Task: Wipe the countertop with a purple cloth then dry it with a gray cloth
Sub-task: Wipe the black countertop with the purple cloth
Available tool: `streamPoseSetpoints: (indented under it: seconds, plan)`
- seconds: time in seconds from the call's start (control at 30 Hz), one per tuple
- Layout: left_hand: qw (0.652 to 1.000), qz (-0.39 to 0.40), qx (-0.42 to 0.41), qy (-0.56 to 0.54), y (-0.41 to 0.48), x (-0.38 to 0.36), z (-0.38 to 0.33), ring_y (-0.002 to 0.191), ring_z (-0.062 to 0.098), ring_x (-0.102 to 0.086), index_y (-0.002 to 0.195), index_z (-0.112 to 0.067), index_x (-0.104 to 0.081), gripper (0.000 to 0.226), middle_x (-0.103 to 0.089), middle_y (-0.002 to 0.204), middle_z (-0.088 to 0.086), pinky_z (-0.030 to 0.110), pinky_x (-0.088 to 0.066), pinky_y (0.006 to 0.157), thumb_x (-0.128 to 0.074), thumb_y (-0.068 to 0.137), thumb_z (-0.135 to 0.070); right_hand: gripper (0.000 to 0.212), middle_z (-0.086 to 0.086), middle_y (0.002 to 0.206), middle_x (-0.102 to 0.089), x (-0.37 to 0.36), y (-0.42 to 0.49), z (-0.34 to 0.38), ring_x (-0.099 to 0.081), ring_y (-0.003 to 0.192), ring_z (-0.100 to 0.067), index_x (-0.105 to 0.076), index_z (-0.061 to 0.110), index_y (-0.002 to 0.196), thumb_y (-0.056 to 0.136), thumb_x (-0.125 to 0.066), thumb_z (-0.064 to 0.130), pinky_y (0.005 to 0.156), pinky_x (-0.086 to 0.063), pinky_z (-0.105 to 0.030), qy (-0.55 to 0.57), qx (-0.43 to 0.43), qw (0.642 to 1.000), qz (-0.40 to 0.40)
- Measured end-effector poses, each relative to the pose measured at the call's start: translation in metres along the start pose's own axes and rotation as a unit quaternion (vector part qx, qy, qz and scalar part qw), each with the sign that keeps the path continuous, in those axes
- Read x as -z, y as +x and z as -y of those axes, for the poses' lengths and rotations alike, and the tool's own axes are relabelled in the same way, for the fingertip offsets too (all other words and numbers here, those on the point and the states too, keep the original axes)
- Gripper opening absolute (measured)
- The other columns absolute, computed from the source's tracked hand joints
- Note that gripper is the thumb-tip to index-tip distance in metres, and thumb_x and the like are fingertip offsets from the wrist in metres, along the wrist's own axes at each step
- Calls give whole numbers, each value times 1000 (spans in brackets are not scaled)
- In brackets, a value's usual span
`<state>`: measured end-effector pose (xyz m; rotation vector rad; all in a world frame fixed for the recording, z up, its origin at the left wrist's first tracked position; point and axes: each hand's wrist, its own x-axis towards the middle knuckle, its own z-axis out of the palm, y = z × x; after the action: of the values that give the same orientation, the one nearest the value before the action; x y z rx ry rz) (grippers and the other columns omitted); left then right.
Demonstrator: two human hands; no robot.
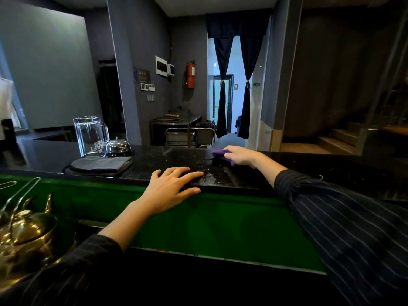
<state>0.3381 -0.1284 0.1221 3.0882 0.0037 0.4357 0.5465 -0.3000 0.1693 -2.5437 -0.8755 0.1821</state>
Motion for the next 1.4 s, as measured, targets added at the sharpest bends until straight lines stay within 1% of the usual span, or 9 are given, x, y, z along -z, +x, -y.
streamPoseSetpoints:
  seconds: [0.13,0.27,0.53,0.7,0.83,1.03,1.13,1.27,1.4]
  plan:
    - [1000,4,6,-3,6,-2,3,143,16,-22,137,-63,-12,90,-26,154,-14,52,-18,110,12,54,-88,45,-5,117,-48,-5,16,24,-47,104,-20,-35,4,143,104,-30,27,94,-33,-32,-34,-31,998,49]
    - [1000,11,10,-7,5,-1,4,141,15,-24,137,-63,-17,70,-28,153,-15,46,-18,108,-11,70,-83,53,-10,157,-30,-24,35,55,-33,141,-27,-24,16,152,103,-28,37,117,-23,-41,-69,-8,996,62]
    - [998,29,26,-53,1,10,-3,140,18,-26,135,-62,-28,50,-31,152,-13,45,-16,108,-38,86,-66,40,-11,126,-55,-21,-8,57,-53,109,-23,-44,16,142,104,-35,26,93,-34,-30,-30,83,995,50]
    - [998,34,30,-52,1,11,-5,142,19,-23,135,-63,-25,49,-28,154,-13,45,-14,109,-35,87,-66,38,-6,94,-56,-1,-53,14,-49,92,-21,-48,10,137,104,-33,21,83,-34,-30,4,-24,999,-44]
    - [998,26,33,-47,-2,7,-7,143,20,-21,137,-62,-22,50,-27,155,-11,47,-13,114,-32,89,-66,39,-16,120,-62,-8,-63,0,-56,112,-31,-51,13,130,99,-34,29,101,-41,-43,9,-134,986,-94]
    - [998,35,27,-39,1,6,-7,144,23,-19,140,-59,-21,52,-25,156,-8,49,-12,114,-31,89,-65,63,-18,154,-30,-47,-50,66,-24,141,-39,-36,17,146,90,-50,42,114,-24,-56,-97,-304,940,-123]
    - [998,33,32,-39,2,6,-6,144,23,-19,142,-52,-24,55,-25,157,-7,47,-12,114,-33,89,-64,52,-16,152,-34,-61,-44,99,-27,141,-39,-40,17,144,95,-45,35,112,-23,-60,-89,-219,966,-108]
    - [999,19,26,-42,2,6,-3,144,22,-20,140,-56,-24,52,-26,156,-9,47,-14,113,-33,89,-65,38,-19,138,-52,-43,-51,98,-49,128,-36,-52,1,132,99,-41,17,101,-41,-40,-31,-75,991,-105]
    - [999,21,25,-36,-1,5,-4,143,22,-21,138,-61,-21,52,-26,156,-10,48,-15,114,-31,88,-67,36,-22,135,-55,-4,-75,46,-52,123,-37,-55,0,129,99,-40,11,99,-42,-38,56,-102,971,-210]
